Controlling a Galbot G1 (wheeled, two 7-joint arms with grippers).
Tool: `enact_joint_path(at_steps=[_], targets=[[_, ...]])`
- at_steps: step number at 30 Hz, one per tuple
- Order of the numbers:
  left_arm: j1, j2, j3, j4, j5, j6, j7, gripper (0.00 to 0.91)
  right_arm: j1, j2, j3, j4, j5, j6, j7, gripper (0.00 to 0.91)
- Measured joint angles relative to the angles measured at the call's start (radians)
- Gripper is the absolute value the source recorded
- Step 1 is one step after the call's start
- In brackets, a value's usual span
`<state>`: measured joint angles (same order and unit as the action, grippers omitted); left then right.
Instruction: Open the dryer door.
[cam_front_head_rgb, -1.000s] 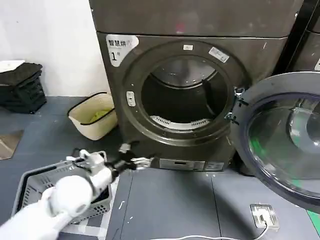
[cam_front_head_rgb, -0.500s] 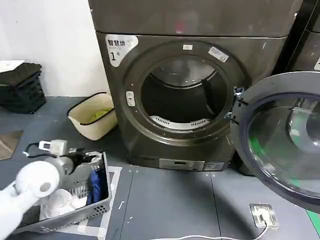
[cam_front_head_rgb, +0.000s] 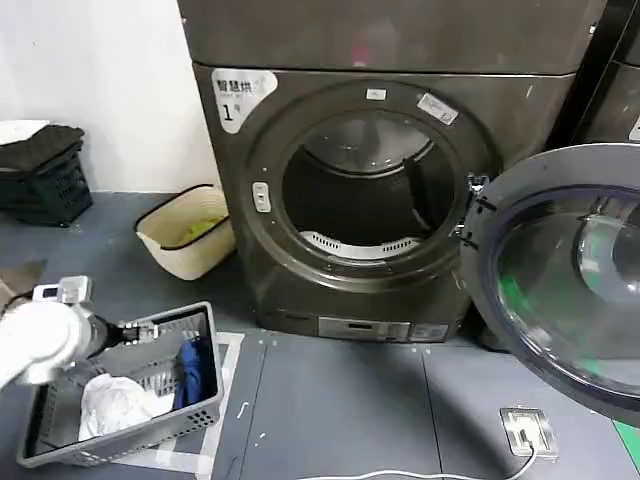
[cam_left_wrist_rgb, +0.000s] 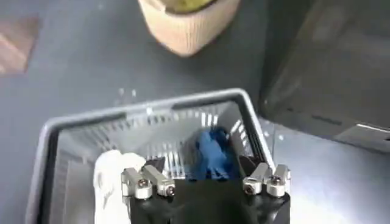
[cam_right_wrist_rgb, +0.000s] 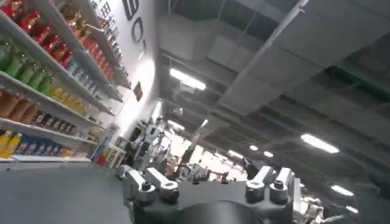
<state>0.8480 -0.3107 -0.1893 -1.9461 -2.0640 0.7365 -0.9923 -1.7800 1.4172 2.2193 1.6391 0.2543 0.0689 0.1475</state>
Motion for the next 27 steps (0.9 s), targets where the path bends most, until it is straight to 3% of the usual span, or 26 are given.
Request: enact_joint_path(at_steps=[8,27], targets=[[-0.046,0.001,0.0,0.087,-0.21,0.0,-0.045,0.907,0.004,-0.001,0.001,-0.006,-0.001,0.031,-0.006,0.907],[-0.052,0.003,0.0,0.199,-0.279,0.0,-0.063,0.907,0.016,-0.008,-0.004,-0.033,-0.005,0.046,-0.005,0.907]])
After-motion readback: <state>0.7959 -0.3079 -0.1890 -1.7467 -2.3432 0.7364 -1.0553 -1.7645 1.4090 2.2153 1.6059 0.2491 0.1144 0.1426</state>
